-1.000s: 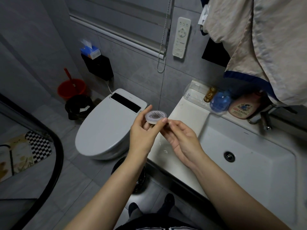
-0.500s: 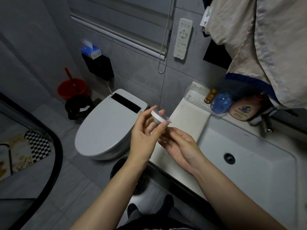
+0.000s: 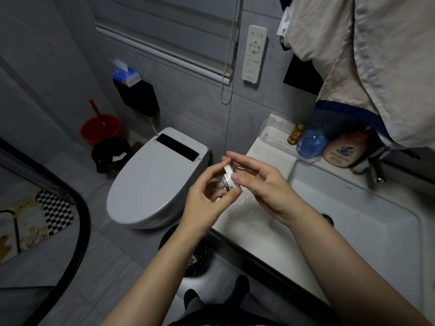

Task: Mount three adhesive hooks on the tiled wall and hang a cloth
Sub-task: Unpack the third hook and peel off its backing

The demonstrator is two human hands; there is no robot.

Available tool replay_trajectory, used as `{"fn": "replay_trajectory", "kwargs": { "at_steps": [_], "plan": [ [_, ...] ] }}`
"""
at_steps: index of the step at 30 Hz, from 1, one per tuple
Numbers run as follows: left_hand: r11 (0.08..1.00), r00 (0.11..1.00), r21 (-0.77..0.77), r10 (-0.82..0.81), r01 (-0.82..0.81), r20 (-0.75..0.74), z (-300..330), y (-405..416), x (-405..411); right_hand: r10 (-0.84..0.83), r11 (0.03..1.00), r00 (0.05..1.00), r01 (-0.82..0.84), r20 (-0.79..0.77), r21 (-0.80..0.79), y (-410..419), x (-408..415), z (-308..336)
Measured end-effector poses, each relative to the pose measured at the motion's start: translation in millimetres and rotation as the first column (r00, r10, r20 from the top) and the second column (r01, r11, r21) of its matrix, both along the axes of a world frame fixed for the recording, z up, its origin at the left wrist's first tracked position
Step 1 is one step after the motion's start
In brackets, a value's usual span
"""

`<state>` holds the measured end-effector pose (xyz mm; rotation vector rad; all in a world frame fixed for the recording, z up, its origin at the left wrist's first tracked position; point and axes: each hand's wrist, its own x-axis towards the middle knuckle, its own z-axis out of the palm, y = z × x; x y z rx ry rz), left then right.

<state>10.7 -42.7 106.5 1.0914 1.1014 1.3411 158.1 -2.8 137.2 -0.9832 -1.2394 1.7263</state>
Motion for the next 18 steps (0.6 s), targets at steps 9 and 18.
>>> {"fn": "replay_trajectory", "kwargs": {
  "at_steps": [9,18],
  "plan": [
    [0.999,0.998,-0.025,-0.022,0.023,0.050,0,-2,0,-0.072,0.996,0.997,0.070,0.028,0.053,-2,6,-4],
    [0.998,0.999,-0.060,-0.022,0.024,0.028,1,0,2,-0.189,0.969,0.968,0.158,0.163,0.187,0,18,-5]
  ]
}}
